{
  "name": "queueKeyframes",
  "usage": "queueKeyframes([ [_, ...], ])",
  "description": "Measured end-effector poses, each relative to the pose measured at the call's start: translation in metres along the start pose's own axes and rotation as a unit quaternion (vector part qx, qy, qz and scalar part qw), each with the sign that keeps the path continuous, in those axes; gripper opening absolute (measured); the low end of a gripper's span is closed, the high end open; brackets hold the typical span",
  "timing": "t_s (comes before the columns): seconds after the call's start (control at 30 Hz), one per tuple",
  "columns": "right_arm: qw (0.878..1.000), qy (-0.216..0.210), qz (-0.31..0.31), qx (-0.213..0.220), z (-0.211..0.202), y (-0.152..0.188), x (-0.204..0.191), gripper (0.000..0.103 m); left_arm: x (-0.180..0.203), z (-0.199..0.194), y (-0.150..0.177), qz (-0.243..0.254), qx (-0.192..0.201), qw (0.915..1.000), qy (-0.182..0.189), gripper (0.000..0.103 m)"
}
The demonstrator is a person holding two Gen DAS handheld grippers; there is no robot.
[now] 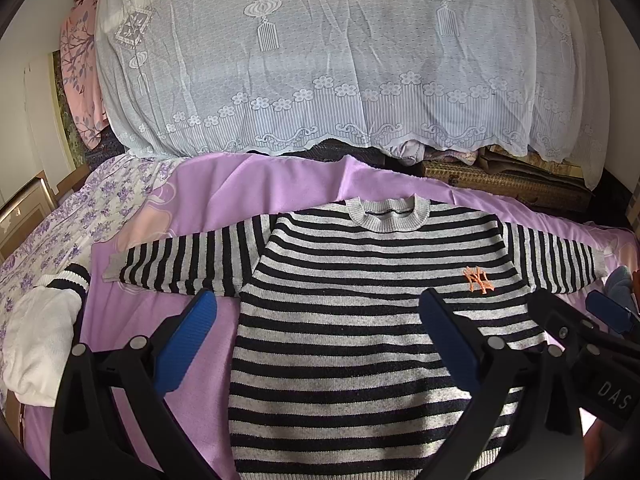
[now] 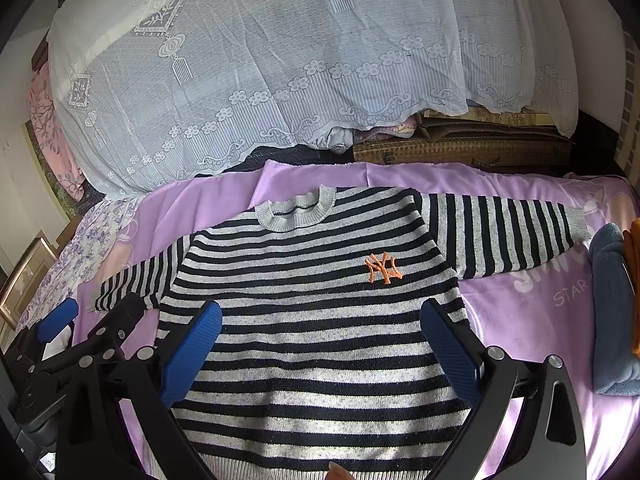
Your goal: Fold small clothes
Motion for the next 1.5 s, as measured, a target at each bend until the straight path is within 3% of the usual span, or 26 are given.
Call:
queueKeyframes([
  [0.7, 1.0, -0.002, 0.002, -0.002, 0.002, 0.001, 0.002, 0.1, 0.002, 0.0, 0.006, -0.002, -0.003, 1.0, -0.001, 0.099],
  [0.97, 1.0, 0.007, 0.003, -0.023, 0.031, -0.004, 0.006, 0.1, 0.009, 0.018, 0.012, 0.006, -0.011, 0.9999, -0.006, 0.099],
  [1.17, 0.998, 0.031, 0.041, -0.047, 0.067, -0.009, 0.041, 0.1, 0.017, 0.067, 0.021, 0.012, -0.059, 0.9981, -0.015, 0.099],
  [1.37, 0.985, -0.05, 0.127, -0.105, 0.113, -0.002, 0.078, 0.1, 0.027, 0.118, 0.038, 0.029, -0.119, 0.9918, -0.035, 0.099],
  [1.5, 0.979, -0.052, 0.142, -0.136, 0.14, 0.006, 0.087, 0.1, 0.033, 0.147, 0.052, 0.047, -0.156, 0.9857, -0.043, 0.099],
])
Point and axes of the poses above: each gripper's, at about its wrist camera, not at the fingertips, and z roughly the way its jaws point, x to its right, y to its underside, the point moved 4 cm from there along z, roughly the way its jaws point, and after that the axes turned 11 degrees about -x, right-handed, at the moved point
